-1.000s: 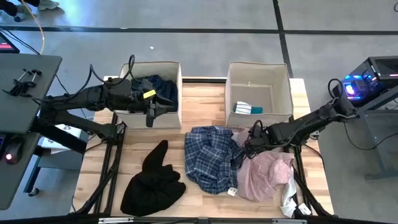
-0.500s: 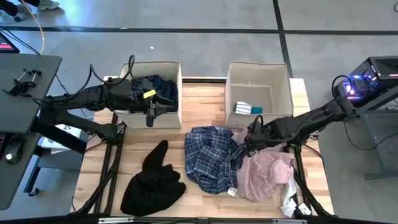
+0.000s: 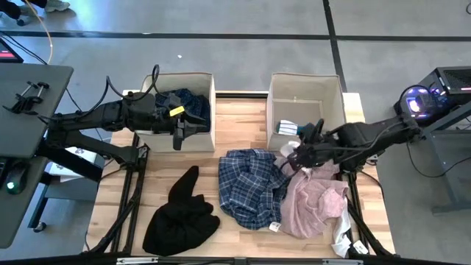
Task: Sort clothes
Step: Put the white sock into the right laundry bin
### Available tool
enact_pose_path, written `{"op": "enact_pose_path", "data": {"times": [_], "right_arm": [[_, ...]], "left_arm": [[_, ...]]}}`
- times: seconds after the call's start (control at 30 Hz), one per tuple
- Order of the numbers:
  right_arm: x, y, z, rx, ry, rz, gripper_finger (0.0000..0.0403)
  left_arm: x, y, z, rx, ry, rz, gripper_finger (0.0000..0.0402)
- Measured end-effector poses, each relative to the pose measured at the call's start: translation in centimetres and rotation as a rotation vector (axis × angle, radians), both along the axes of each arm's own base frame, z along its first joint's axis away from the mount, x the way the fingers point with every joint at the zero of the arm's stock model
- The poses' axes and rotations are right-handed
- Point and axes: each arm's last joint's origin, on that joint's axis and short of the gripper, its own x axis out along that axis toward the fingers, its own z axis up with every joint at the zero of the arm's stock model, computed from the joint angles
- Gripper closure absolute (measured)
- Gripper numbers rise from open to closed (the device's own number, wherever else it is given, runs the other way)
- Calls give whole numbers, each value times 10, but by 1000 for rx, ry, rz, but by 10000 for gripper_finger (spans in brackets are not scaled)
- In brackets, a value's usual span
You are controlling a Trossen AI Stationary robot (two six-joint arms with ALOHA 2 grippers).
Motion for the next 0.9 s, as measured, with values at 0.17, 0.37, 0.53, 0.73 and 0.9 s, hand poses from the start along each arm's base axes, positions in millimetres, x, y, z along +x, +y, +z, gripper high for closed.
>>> {"op": "enact_pose_path", "data": {"times": [0.17,0.37,0.53,0.73,0.9], "right_arm": [[-3,-5,36,-131,-138,-3,402],[-13,-13,77,-312,-276,-35,402],[-27,-21,109,-498,-344,-73,403],[-45,-34,141,-645,-377,-147,403],[-54,-51,154,-704,-339,-194,403]], "left_arm": [[0,0,0,0,0,0,275],[0,0,0,0,0,0,275],[0,0,0,1,0,-1,275],[0,0,0,0,0,0,275],[0,0,0,0,0,0,275]]}}
